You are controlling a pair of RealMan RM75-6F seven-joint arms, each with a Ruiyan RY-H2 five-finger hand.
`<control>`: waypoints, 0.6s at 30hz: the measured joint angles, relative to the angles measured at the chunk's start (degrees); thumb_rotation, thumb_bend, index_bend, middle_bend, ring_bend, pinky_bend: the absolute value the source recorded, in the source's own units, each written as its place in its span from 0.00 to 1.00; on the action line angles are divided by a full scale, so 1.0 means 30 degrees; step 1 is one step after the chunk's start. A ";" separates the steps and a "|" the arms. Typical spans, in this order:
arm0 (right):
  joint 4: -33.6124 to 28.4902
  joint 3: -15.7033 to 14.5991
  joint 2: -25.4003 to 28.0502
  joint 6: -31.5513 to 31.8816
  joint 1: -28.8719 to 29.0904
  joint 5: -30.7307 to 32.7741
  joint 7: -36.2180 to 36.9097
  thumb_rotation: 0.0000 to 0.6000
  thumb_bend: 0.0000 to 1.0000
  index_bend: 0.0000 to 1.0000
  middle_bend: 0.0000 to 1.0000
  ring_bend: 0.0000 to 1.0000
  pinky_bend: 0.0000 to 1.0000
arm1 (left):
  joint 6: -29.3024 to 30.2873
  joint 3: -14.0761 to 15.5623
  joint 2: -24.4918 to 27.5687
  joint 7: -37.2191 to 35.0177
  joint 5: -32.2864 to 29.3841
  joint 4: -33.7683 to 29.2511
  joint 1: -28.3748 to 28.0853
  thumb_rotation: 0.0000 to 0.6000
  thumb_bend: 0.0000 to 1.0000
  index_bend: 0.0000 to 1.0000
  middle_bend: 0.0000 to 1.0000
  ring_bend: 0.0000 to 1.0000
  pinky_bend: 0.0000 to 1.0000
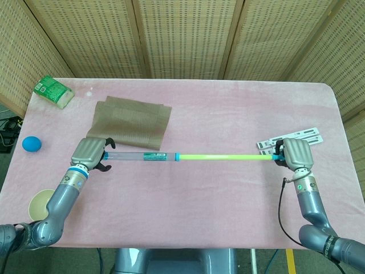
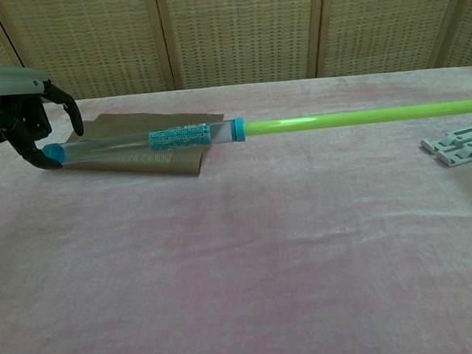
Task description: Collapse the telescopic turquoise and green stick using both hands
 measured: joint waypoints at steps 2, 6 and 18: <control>-0.0080 -0.0004 0.0023 0.0034 0.0002 0.0026 -0.0002 1.00 0.60 0.83 1.00 1.00 0.72 | 0.0104 0.0077 -0.0161 0.0041 0.0028 0.0081 -0.0089 1.00 0.23 0.39 0.91 0.80 0.72; -0.0261 -0.0002 0.0154 0.0153 0.0000 0.0109 -0.0040 1.00 0.60 0.83 1.00 1.00 0.72 | 0.0526 0.0293 -0.0626 0.0261 0.0042 0.0368 -0.0269 1.00 0.23 0.41 0.91 0.80 0.72; -0.0659 0.0020 0.0583 0.0259 -0.0030 0.0409 0.0018 1.00 0.60 0.83 1.00 1.00 0.72 | 0.1880 0.0769 -0.2038 0.0690 0.0439 0.1250 -0.0497 1.00 0.51 0.53 0.91 0.80 0.72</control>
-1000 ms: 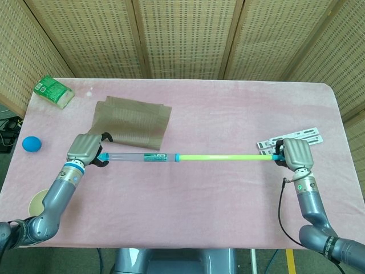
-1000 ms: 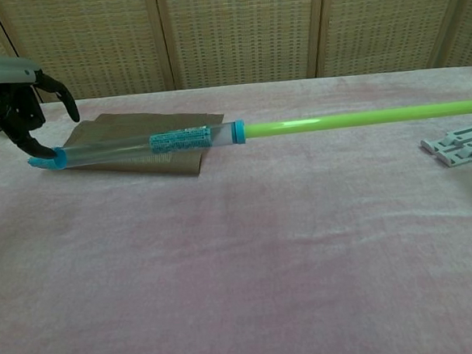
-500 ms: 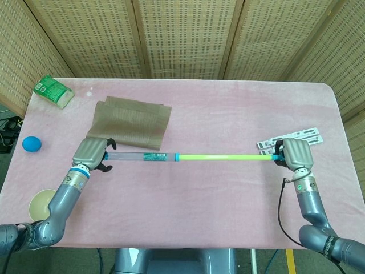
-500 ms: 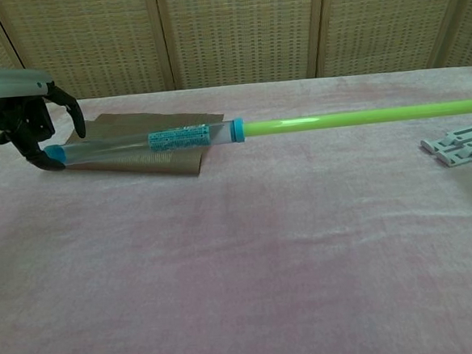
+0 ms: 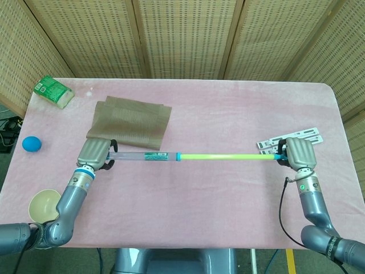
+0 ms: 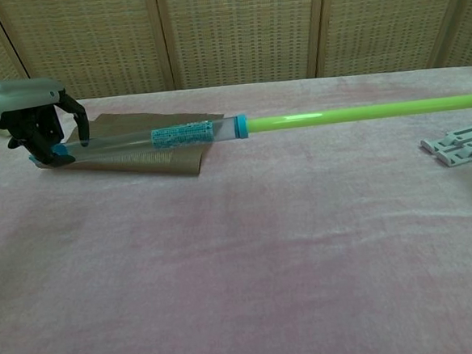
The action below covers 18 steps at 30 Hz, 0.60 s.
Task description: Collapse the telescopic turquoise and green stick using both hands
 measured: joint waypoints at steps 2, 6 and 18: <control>-0.0093 0.0008 0.0066 0.0014 -0.0001 0.0054 0.0040 1.00 0.60 0.83 1.00 1.00 0.72 | 0.0224 0.0038 -0.0165 0.0040 0.0049 0.0134 0.0020 1.00 0.52 0.54 0.91 0.80 0.72; -0.0180 -0.0057 0.0116 0.0042 0.0001 0.0096 0.0014 1.00 0.60 0.83 1.00 1.00 0.72 | 0.0359 -0.0045 -0.0240 -0.0198 0.0100 0.0133 0.0114 1.00 0.51 0.54 0.91 0.80 0.72; -0.0571 -0.0327 -0.0318 0.0105 0.0300 -0.0152 -0.0471 1.00 0.60 0.83 1.00 1.00 0.72 | 0.0601 -0.0580 -0.0075 -0.0705 0.0656 -0.1100 0.0107 1.00 0.51 0.54 0.91 0.80 0.72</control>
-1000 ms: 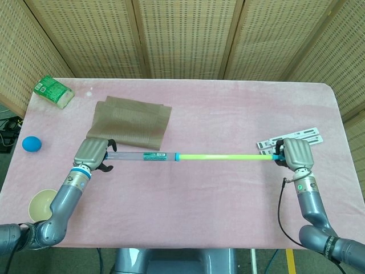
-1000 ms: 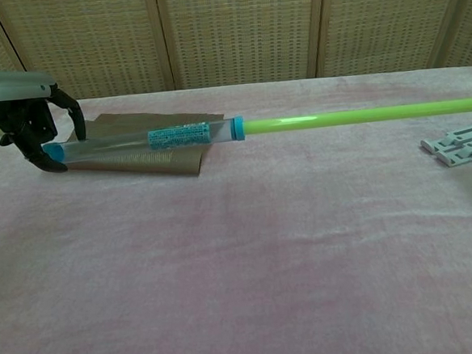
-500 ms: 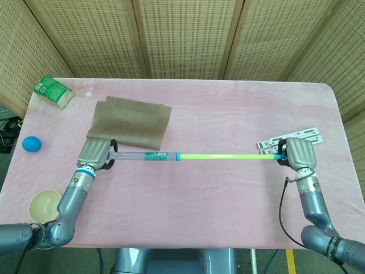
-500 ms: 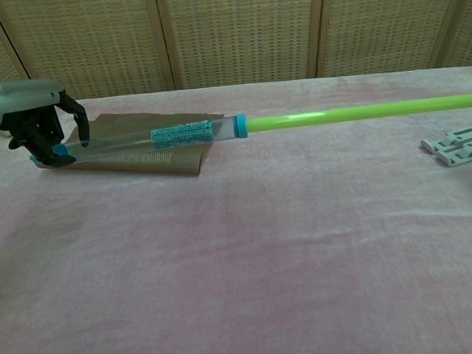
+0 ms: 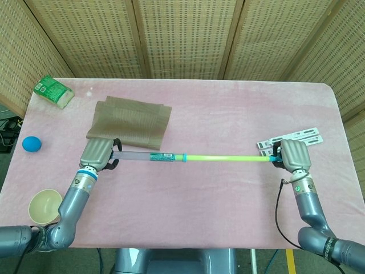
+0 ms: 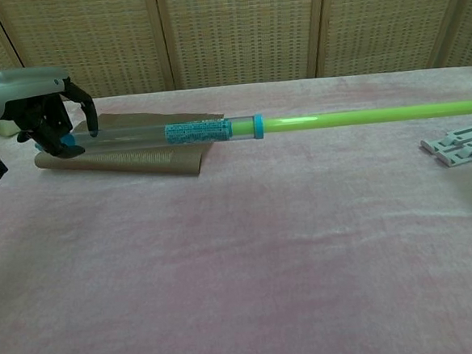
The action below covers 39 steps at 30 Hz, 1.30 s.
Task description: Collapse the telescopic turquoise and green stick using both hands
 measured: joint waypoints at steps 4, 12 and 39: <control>-0.0163 -0.0003 -0.0177 0.0043 0.0210 -0.0037 -0.0223 1.00 0.60 0.83 1.00 1.00 0.72 | 0.0231 -0.0123 -0.0246 0.0195 -0.0057 -0.0242 -0.0169 1.00 0.51 0.54 0.91 0.80 0.72; -0.0409 -0.0051 -0.0435 -0.0175 0.0506 0.0029 -0.0348 1.00 0.59 0.83 1.00 1.00 0.72 | 0.0426 -0.0405 -0.1137 0.0594 -0.0655 -0.0298 -0.0674 1.00 0.51 0.54 0.91 0.80 0.72; -0.1517 -0.0500 -0.0923 -0.0677 0.1267 0.0143 -0.0732 1.00 0.59 0.83 1.00 1.00 0.72 | 0.0743 -0.1087 -0.3291 0.0744 -0.1353 0.0317 -0.1658 1.00 0.51 0.54 0.91 0.80 0.72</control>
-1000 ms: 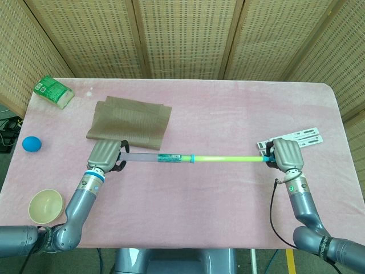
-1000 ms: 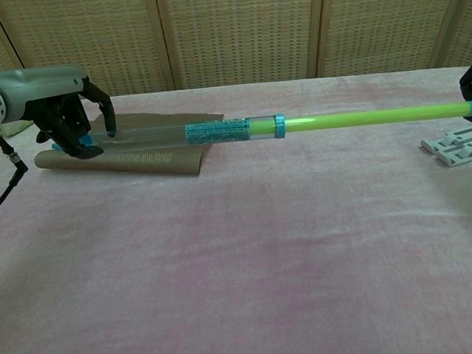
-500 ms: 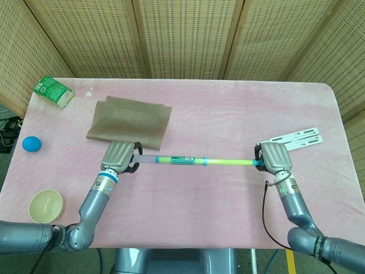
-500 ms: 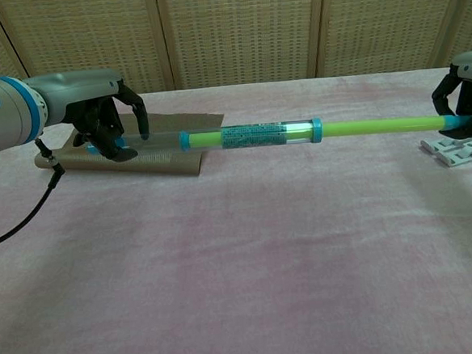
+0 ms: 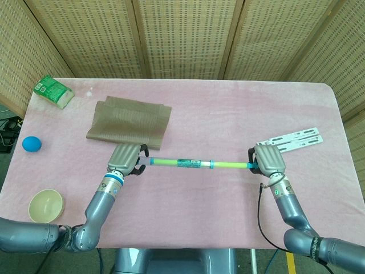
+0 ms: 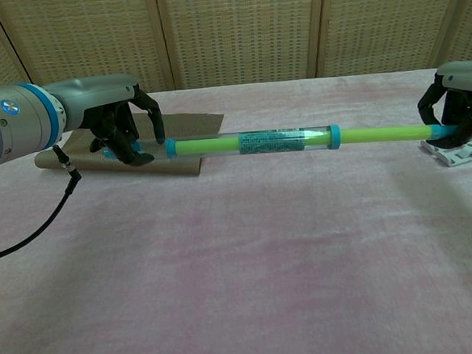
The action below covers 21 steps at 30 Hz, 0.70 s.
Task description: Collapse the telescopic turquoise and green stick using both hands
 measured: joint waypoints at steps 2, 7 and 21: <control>-0.0092 0.0002 0.0013 0.0015 0.0050 0.0058 -0.0078 1.00 0.59 0.83 1.00 1.00 0.72 | 0.0000 0.0001 -0.0024 0.0002 -0.0026 -0.0008 -0.0009 1.00 0.51 0.54 0.91 0.80 0.72; -0.0439 -0.0012 0.0170 0.0034 0.0109 0.0075 -0.0056 1.00 0.59 0.83 1.00 1.00 0.72 | -0.0051 0.0001 0.0024 -0.0200 0.0157 -0.0162 0.0041 1.00 0.51 0.54 0.91 0.80 0.72; -0.1956 -0.0122 0.0655 0.0059 0.0189 -0.0345 0.0361 1.00 0.59 0.83 1.00 1.00 0.72 | -0.0132 -0.0007 0.0317 -0.0952 0.1028 -0.0826 0.0296 1.00 0.51 0.54 0.90 0.79 0.72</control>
